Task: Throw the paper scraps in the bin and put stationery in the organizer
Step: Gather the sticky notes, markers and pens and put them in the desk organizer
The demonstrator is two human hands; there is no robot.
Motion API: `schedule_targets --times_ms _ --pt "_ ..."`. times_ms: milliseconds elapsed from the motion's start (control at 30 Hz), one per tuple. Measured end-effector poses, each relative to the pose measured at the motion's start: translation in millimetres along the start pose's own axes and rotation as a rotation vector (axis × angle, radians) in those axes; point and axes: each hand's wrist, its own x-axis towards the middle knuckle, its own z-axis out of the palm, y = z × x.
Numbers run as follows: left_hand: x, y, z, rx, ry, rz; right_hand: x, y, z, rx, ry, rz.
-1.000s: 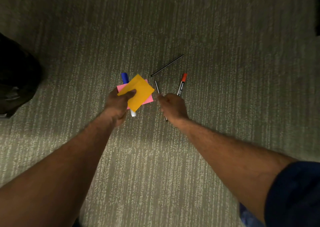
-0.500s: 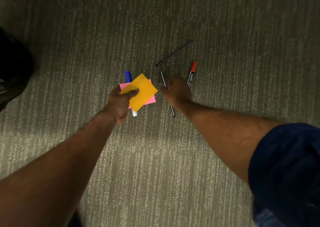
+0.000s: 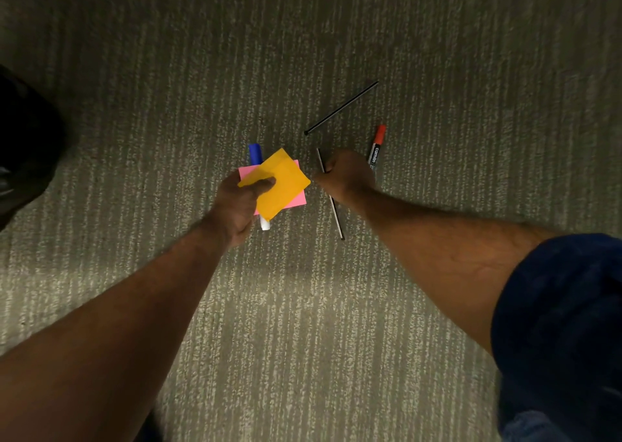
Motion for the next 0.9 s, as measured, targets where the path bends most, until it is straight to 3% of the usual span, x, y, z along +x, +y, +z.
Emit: schedule_targets --times_ms 100,233,333,433,600,900 --pt "-6.7 5.0 2.9 0.000 -0.005 -0.008 -14.9 0.2 -8.2 0.197 0.005 0.011" --pt "-24.6 15.9 11.3 0.005 -0.015 -0.008 -41.9 -2.8 -30.1 0.707 -0.011 0.112" --pt "-43.4 27.8 20.4 -0.006 -0.010 -0.007 -61.6 -5.7 -56.3 0.849 -0.002 0.123" --pt "-65.6 40.6 25.8 -0.033 -0.029 0.012 -81.9 -8.1 -82.6 1.058 -0.102 0.189" --pt "-114.1 72.6 34.7 -0.086 -0.082 0.020 -110.4 -12.2 -122.7 1.069 -0.123 0.256" --pt "-233.0 177.6 63.6 -0.117 -0.140 0.064 -192.0 -64.8 -216.8 1.025 -0.134 0.115"
